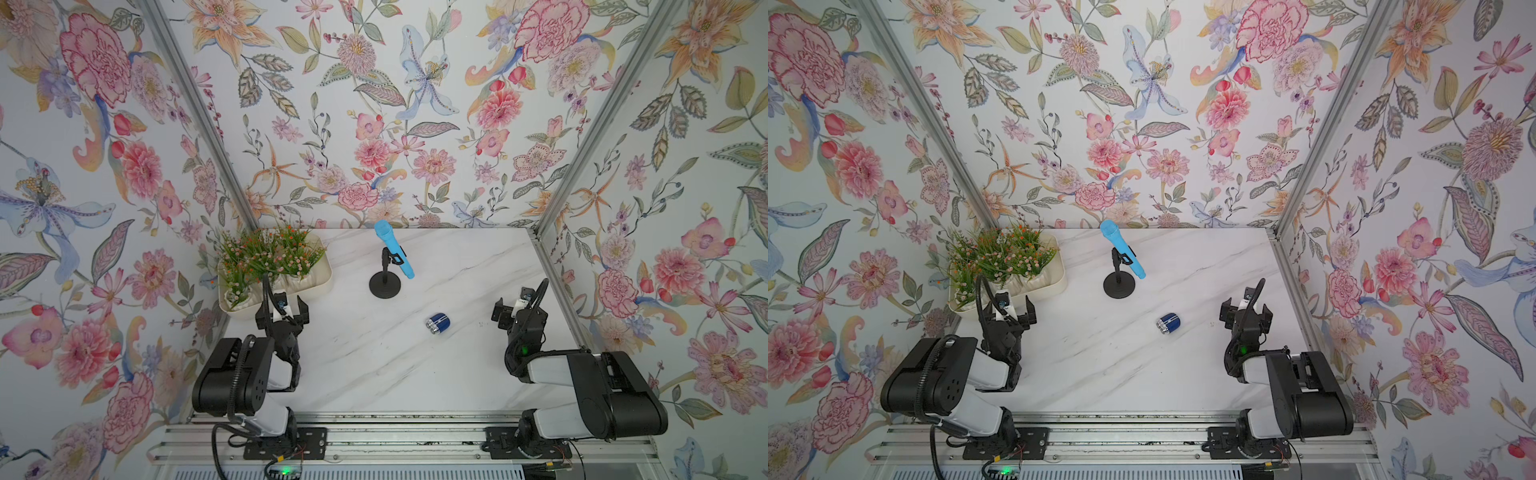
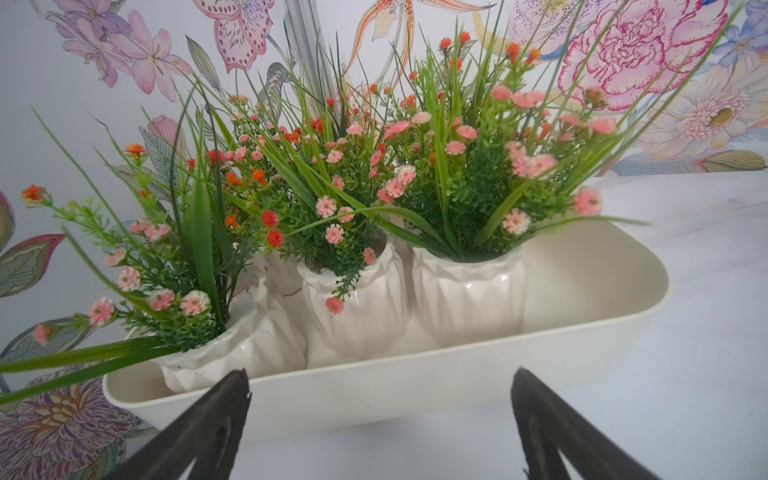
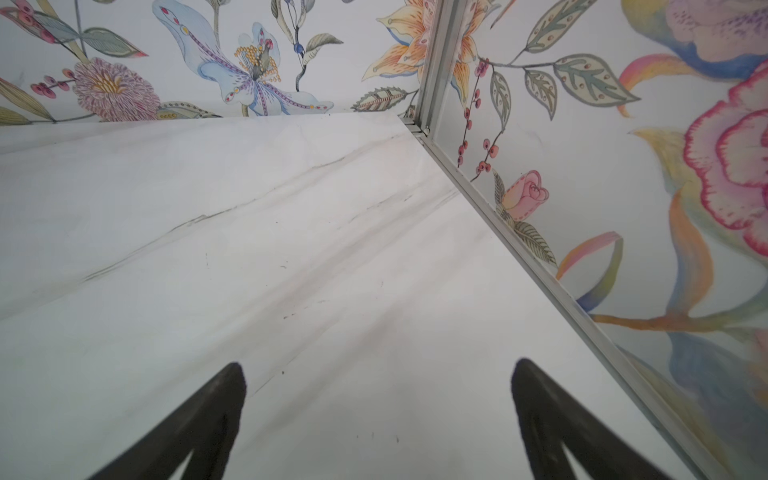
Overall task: Put the potted gypsophila into the storage box
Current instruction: Reset both arms
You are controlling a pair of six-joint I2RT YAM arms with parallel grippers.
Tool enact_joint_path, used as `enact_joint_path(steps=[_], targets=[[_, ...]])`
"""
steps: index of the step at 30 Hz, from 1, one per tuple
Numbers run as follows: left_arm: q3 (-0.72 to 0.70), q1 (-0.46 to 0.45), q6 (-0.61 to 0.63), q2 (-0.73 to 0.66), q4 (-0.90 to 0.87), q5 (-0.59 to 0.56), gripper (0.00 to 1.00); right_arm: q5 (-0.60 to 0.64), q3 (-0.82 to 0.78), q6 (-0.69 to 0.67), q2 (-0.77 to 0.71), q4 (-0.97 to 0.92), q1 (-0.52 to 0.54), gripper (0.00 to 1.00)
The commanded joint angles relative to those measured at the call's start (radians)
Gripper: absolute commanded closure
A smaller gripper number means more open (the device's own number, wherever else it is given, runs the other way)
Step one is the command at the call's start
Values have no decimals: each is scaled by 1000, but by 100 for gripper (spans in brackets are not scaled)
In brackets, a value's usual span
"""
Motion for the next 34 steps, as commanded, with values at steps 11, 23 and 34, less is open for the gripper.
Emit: enact_joint_path(steps=[11,23,34], targets=[[10,-13,21,5,60,-29,0,-231,56,-18,81,73,-68,0],[10,-17,26,4,49,-25,0,-226,51,-19,77,75,-66,0],[44,-22,37,5,34,-19,0,-227,51,-19,77,75,-66,0]])
